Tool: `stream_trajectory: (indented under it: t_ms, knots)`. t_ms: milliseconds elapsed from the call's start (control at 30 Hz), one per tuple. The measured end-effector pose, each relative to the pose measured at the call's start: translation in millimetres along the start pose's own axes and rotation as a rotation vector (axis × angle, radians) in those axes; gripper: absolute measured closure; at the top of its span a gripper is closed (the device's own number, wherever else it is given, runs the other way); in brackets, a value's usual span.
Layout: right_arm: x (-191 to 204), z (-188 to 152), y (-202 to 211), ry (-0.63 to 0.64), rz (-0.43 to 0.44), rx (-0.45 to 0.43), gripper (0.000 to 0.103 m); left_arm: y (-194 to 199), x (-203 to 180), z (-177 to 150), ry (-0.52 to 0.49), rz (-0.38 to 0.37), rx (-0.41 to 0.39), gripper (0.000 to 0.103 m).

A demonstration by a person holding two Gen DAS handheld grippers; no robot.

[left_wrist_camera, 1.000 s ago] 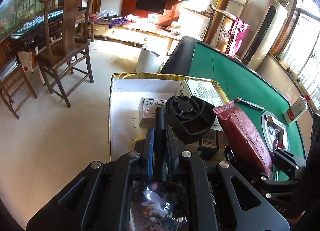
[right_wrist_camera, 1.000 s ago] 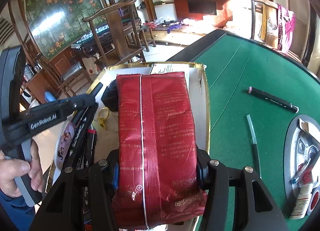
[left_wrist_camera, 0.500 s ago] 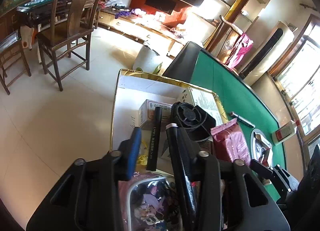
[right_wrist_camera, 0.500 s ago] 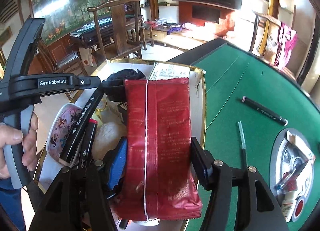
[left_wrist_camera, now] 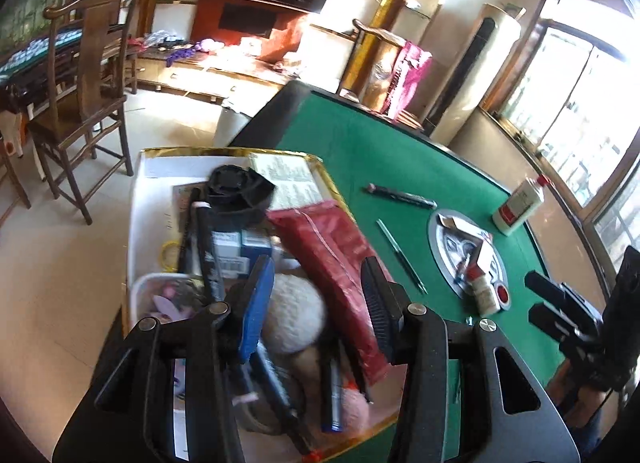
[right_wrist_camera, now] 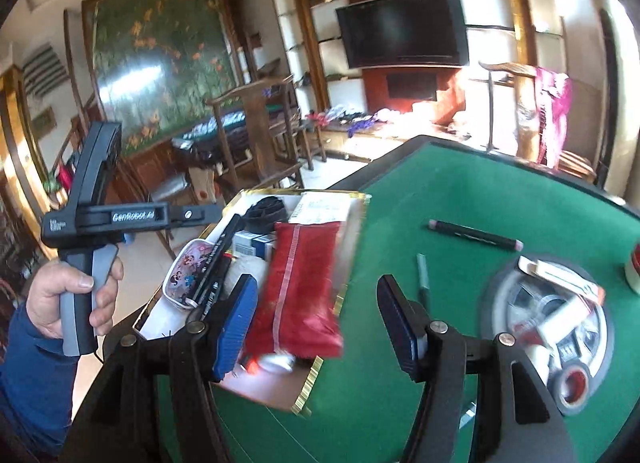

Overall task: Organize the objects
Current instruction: 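Move left tool to another clear pen while right tool reaches white pill bottle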

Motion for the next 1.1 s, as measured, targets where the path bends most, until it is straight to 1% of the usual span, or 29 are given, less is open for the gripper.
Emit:
stream_trajectory:
  t_ms: [100,167,267,300,333,433,500,567,667,700,733,767,800,867,933,1033,1100]
  knots:
    - [-40,-15,26,-0.038,-0.041,-0.036,0.041,-14,-48,-23,-0.084,-0.066,0.053,0.059]
    - [-68,-28,40,-0.075,-0.070,-0.045,0.041,-25,-85,-43,-0.154,-0.126,0.099,0.059]
    - [-108,-42,60,-0.139,-0.109,-0.060,0.040,-52,-143,-79,-0.295,-0.196,0.214,0.059]
    - [-120,-45,66,-0.163,-0.125,-0.061,0.040,-62,-159,-89,-0.337,-0.208,0.251,0.059]
    - [-132,-47,72,-0.190,-0.136,-0.068,0.040,-73,-172,-98,-0.377,-0.198,0.274,0.059]
    - [-155,-48,89,-0.253,-0.147,-0.094,0.040,-102,-196,-117,-0.448,-0.162,0.333,0.059]
    - [-162,-48,96,-0.280,-0.146,-0.113,0.040,-116,-202,-124,-0.459,-0.146,0.353,0.059]
    - [-167,-48,100,-0.292,-0.145,-0.119,0.040,-128,-204,-129,-0.464,-0.129,0.374,0.065]
    - [-174,-50,99,-0.318,-0.147,-0.111,0.040,-144,-205,-136,-0.500,-0.082,0.403,0.072]
    - [-176,-51,99,-0.330,-0.142,-0.110,0.040,-145,-206,-135,-0.514,-0.073,0.377,0.073]
    - [-177,-52,99,-0.342,-0.137,-0.109,0.040,-146,-206,-135,-0.525,-0.063,0.368,0.078]
    - [-178,-54,99,-0.350,-0.133,-0.105,0.040,-147,-205,-134,-0.530,-0.046,0.359,0.088]
    - [-179,-55,97,-0.355,-0.128,-0.100,0.040,-148,-203,-133,-0.524,-0.037,0.349,0.094]
    - [-177,-57,93,-0.353,-0.130,-0.087,0.040,-146,-195,-133,-0.501,-0.017,0.319,0.095]
    - [-175,-61,87,-0.338,-0.143,-0.066,0.040,-141,-183,-131,-0.496,0.026,0.281,0.095]
    - [-170,-67,72,-0.311,-0.154,-0.012,0.040,-135,-161,-127,-0.417,0.013,0.259,0.095]
    - [-165,-72,57,-0.299,-0.158,0.032,0.040,-132,-154,-126,-0.393,0.006,0.241,0.095]
Point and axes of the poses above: each gripper's, at about its wrist camera, not at the fingertips, and y roughly against the way its jaws point, x to its left, z to its top, the point moved 8 cm from there along -y, roughly the way its jaws point, and after that the axes turned 4 degrees about -z, right-handed, at the moved point
